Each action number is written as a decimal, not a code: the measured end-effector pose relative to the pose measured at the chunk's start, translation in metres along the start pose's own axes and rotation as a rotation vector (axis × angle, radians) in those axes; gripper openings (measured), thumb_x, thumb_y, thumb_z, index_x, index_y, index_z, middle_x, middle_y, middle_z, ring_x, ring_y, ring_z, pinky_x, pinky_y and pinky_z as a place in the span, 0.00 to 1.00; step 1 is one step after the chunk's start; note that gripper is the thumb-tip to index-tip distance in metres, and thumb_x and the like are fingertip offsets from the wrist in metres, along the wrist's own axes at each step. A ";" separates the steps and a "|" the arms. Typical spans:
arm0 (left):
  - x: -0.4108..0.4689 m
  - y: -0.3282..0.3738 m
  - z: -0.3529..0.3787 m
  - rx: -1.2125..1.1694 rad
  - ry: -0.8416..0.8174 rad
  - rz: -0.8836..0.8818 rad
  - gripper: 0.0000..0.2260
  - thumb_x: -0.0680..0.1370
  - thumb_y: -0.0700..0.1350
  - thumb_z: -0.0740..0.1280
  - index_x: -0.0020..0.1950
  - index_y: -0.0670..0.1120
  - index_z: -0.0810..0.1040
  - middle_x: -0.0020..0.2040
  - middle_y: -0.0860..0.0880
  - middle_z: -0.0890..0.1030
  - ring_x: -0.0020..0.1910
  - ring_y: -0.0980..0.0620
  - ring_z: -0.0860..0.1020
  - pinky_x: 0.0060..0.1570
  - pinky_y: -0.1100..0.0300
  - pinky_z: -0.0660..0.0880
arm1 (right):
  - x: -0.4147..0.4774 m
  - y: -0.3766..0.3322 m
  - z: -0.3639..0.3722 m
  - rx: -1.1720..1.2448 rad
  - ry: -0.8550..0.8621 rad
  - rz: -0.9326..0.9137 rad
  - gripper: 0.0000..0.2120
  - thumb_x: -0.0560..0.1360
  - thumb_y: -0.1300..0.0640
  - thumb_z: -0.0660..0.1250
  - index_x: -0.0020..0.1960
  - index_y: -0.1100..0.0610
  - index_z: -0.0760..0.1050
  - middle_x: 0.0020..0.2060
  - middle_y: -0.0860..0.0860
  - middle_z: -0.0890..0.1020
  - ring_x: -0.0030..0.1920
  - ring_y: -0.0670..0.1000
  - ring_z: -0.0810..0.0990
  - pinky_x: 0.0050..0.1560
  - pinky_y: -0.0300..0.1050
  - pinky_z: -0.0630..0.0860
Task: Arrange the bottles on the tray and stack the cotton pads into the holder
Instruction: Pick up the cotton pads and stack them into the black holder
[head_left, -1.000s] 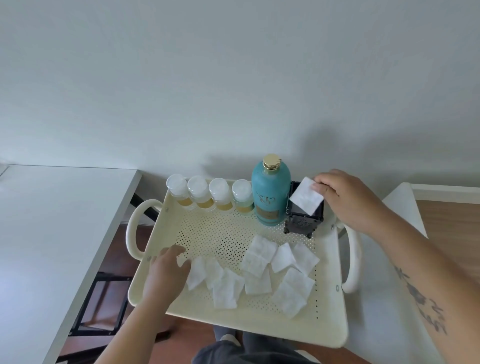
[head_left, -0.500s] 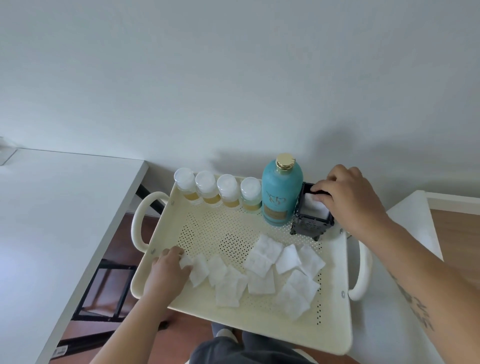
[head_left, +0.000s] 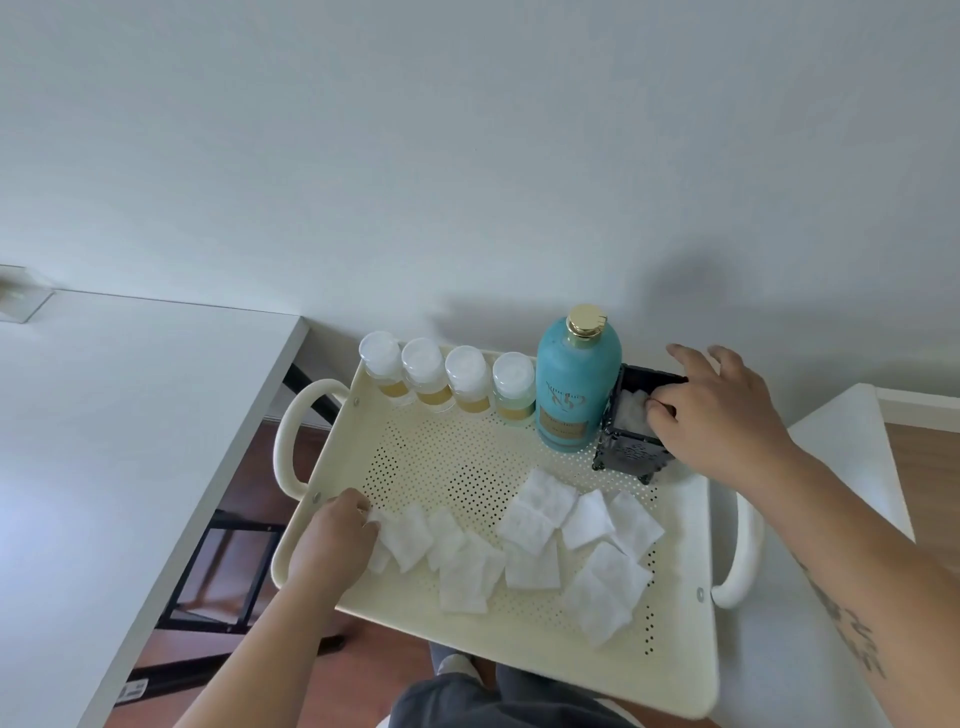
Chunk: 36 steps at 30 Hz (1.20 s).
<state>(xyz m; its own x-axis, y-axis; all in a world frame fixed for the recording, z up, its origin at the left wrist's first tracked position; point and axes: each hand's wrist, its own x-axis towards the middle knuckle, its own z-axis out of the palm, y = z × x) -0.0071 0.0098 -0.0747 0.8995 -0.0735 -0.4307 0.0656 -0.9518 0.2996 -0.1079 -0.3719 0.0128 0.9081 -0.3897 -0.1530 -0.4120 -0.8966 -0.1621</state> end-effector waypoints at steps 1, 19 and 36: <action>-0.001 0.000 -0.001 0.004 0.008 -0.003 0.07 0.78 0.43 0.64 0.56 0.48 0.76 0.49 0.49 0.80 0.45 0.50 0.76 0.46 0.58 0.71 | 0.000 0.000 0.000 0.008 -0.032 0.014 0.16 0.78 0.49 0.54 0.45 0.46 0.81 0.76 0.49 0.60 0.73 0.60 0.55 0.70 0.55 0.57; -0.045 0.037 -0.039 -0.385 0.157 0.293 0.06 0.76 0.46 0.69 0.44 0.58 0.76 0.42 0.59 0.81 0.42 0.62 0.79 0.39 0.62 0.74 | -0.082 -0.102 0.031 0.709 0.152 -0.259 0.06 0.75 0.52 0.67 0.50 0.51 0.78 0.42 0.43 0.78 0.46 0.43 0.72 0.47 0.36 0.69; -0.056 0.092 -0.011 -0.571 -0.035 0.302 0.04 0.77 0.48 0.70 0.47 0.57 0.78 0.44 0.56 0.83 0.36 0.61 0.78 0.39 0.61 0.74 | -0.062 -0.072 -0.001 1.039 0.192 -0.030 0.01 0.75 0.54 0.69 0.45 0.50 0.80 0.35 0.39 0.81 0.39 0.36 0.77 0.38 0.25 0.70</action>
<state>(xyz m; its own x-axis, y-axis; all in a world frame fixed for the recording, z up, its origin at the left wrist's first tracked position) -0.0467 -0.0705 -0.0133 0.9002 -0.3325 -0.2813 0.0400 -0.5801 0.8136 -0.1342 -0.2838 0.0348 0.8781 -0.4785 0.0070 -0.1676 -0.3212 -0.9321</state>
